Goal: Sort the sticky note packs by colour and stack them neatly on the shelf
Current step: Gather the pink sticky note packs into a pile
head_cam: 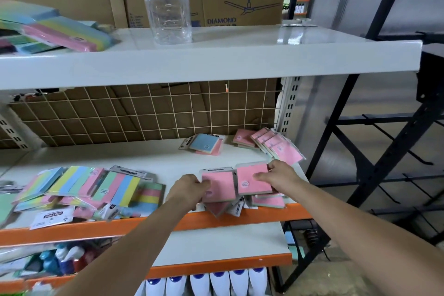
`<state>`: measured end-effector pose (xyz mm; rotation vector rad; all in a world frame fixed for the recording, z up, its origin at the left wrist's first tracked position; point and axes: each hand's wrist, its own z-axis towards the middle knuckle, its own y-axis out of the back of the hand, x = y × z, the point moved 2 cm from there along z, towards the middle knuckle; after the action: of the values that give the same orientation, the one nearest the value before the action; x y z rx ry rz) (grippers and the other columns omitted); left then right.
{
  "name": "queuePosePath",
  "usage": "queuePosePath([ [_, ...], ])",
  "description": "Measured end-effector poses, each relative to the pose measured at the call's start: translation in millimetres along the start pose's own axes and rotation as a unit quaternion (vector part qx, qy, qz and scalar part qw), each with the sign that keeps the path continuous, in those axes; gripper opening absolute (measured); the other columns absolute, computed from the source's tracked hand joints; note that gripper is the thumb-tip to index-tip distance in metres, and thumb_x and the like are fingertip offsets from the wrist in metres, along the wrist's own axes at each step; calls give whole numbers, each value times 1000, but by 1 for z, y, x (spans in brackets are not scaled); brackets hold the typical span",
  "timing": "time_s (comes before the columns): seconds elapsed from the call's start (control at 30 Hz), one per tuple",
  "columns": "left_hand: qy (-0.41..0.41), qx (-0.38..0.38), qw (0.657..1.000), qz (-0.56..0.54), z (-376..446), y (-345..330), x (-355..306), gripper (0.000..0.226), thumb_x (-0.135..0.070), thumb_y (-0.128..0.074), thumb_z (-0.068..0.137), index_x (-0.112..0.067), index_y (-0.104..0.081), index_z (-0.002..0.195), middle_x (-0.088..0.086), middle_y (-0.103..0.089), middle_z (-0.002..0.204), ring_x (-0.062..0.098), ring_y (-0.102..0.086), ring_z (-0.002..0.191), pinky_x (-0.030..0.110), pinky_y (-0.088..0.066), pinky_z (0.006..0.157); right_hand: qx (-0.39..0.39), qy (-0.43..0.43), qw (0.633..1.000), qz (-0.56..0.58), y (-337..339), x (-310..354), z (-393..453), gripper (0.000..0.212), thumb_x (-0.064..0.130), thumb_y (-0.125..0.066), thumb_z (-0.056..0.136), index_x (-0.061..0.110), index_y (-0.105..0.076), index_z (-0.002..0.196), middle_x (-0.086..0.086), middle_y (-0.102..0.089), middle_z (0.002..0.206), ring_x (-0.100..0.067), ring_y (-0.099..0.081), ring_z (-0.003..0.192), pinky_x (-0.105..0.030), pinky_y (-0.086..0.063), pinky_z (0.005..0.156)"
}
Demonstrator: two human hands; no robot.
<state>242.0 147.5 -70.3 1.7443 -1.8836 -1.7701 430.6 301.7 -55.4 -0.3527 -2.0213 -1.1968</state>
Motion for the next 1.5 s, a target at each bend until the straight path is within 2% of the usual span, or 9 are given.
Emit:
queuePosePath([
  [0.1, 15, -46, 988, 145, 2, 0, 4, 49, -60, -47, 84, -12, -54, 96, 9, -68, 93, 29, -68, 81, 30, -51, 70, 6, -4, 999, -53, 1, 1, -1, 30, 36, -71, 81, 15, -49, 78, -5, -59, 76, -18, -54, 68, -28, -39, 58],
  [0.3, 1, -7, 1000, -15, 8, -9, -6, 34, -37, -51, 93, -3, -51, 100, 11, -64, 80, 22, -62, 48, 25, -54, 46, 25, -35, 997, -70, -3, -1, 4, 48, 39, -71, 80, 9, -48, 110, -4, -58, 91, -19, -56, 84, -28, -43, 66],
  [0.47, -36, -5, 999, 39, 13, -11, -19, 33, -36, -45, 97, -4, -42, 105, 16, -64, 97, 28, -63, 58, 31, -53, 56, 38, -49, 996, -69, -2, -3, 8, 54, 41, -71, 80, 9, -44, 114, -5, -56, 98, -21, -55, 92, -28, -43, 67],
  [0.63, -24, 23, 998, 49, 17, -1, -17, 33, -43, -53, 91, -11, -47, 95, 5, -63, 86, 25, -67, 70, 33, -58, 58, 51, -53, 993, -94, 4, 1, 12, 53, 44, -71, 78, 9, -48, 111, -5, -57, 94, -19, -53, 80, -26, -37, 52],
  [0.83, -38, -25, 992, 119, 29, 6, -28, 42, -53, -50, 89, -12, -49, 97, 0, -64, 78, 16, -58, 66, 25, -44, 58, 56, -33, 991, -115, 12, 7, 9, 45, 40, -66, 85, 7, -55, 113, -12, -62, 106, -20, -55, 87, -27, -41, 68],
  [1.13, -100, -28, 994, 39, 61, -4, -92, 38, -47, -54, 89, -12, -56, 103, 6, -61, 106, 25, -59, 99, 28, -41, 76, -106, -92, 984, -106, 47, -6, 47, 26, 40, -58, 89, 16, -53, 97, -6, -57, 89, -14, -53, 63, -20, -33, 48],
  [1.3, -158, 27, 987, 24, 79, -31, -131, 23, -38, -47, 97, -18, -59, 91, 2, -56, 81, 18, -52, 79, 25, -40, 63, -150, -209, 966, -23, 54, -33, 70, 53, 46, -59, 86, 2, -59, 115, -14, -68, 101, -29, -67, 86, -29, -50, 67],
  [1.4, -166, 54, 985, -12, 87, -51, -148, 26, -31, -50, 95, -18, -53, 72, -1, -49, 65, 13, -44, 61, 26, -35, 56, -160, -249, 955, 33, 51, -43, 81, 65, 50, -61, 85, 0, -53, 124, -15, -67, 110, -26, -68, 78, -32, -53, 65],
  [1.5, -195, 64, 978, -25, 94, -66, -160, 23, -23, -51, 93, -9, -68, 102, 6, -58, 75, 19, -53, 70, 24, -41, 64, -173, -267, 945, 81, 48, -45, 91, 63, 48, -64, 86, -2, -55, 122, -13, -66, 99, -20, -58, 55, -33, -56, 62],
])
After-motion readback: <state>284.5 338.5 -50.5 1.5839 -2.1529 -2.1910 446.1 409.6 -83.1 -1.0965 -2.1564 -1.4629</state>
